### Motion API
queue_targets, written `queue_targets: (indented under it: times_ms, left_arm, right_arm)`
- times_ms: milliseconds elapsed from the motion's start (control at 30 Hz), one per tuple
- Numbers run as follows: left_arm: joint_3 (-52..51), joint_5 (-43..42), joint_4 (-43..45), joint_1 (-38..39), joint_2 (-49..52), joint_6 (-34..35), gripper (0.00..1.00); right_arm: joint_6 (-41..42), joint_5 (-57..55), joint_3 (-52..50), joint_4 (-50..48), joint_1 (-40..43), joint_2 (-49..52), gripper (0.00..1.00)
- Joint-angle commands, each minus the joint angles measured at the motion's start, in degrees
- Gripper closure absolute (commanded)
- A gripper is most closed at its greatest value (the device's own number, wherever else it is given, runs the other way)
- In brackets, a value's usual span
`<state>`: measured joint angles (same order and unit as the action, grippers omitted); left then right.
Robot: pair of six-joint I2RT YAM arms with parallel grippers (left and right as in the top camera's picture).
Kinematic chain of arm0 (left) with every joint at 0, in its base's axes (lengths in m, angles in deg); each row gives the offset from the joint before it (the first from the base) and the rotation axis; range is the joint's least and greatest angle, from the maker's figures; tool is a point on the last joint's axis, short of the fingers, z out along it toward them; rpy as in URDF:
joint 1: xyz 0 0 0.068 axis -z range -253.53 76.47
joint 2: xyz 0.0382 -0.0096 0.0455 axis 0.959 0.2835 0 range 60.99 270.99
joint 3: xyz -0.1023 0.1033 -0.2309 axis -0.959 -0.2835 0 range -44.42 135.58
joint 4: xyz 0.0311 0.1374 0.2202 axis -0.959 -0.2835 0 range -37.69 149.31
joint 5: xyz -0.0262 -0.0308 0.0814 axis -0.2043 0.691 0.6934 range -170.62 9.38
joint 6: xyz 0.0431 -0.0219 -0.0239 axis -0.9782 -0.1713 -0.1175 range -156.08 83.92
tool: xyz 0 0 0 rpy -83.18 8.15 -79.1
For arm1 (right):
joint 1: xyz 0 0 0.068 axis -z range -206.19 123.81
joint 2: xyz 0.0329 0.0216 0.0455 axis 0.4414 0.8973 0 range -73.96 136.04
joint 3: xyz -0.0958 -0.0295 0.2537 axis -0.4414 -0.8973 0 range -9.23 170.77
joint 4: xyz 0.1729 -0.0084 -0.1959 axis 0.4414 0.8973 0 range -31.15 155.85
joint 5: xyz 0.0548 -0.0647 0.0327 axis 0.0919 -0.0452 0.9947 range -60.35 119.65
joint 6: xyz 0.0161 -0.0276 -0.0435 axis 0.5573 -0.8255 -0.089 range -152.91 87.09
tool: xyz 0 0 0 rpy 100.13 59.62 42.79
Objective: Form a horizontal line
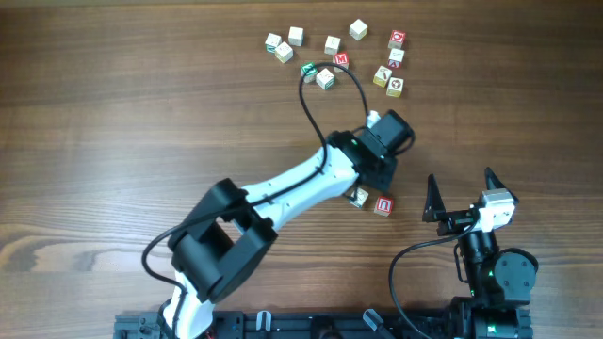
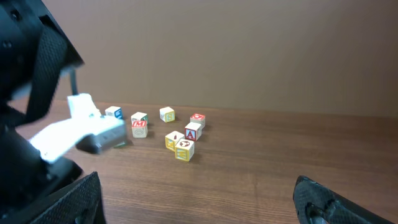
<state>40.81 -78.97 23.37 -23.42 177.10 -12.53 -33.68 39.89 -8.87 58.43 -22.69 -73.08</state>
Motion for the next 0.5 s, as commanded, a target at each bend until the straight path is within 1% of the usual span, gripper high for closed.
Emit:
queue_targets:
  times_ms: [0, 33, 100, 167, 300, 400, 467]
  left_arm:
    - [-0.09, 9.44, -3.21, -4.33, -6.75, -1.16, 0.31]
    - [-0.09, 11.82, -4.55, -5.42, -8.13, -1.38, 0.29]
    - [-0.09, 16.20, -6.97, -7.85, -11.15, -2.89, 0.17]
    - [-0.09, 19.08, -8.61, -10.10, -13.77, -3.89, 0.00]
    - [-0.09, 22.93, -12.17, -14.62, -18.78, -3.89, 0.00]
    - [-0.09, 23.12, -15.82, -18.10, -22.71, -3.87, 0.00]
    - [-0.09, 23.15, -18.88, -20.70, -25.53, -3.87, 0.00]
  right_arm:
    - [-0.68, -0.37, -0.07, -0.24, -0.28, -0.46, 0.00]
    - [-0.68, -0.35, -0.07, -0.24, -0.28, -0.46, 0.00]
    - [-0.68, -0.35, -0.07, -0.24, -0.28, -0.33, 0.00]
    - [-0.68, -0.37, -0.07, -0.26, -0.28, -0.31, 0.00]
    - [-0.72, -0.37, -0.07, -0.59, -0.28, -0.31, 0.00]
    - [-0.55, -0.31, -0.07, -0.31, -0.28, -0.31, 0.00]
    - [1.31, 0.17, -0.07, -0.35, -0.28, -0.24, 0.00]
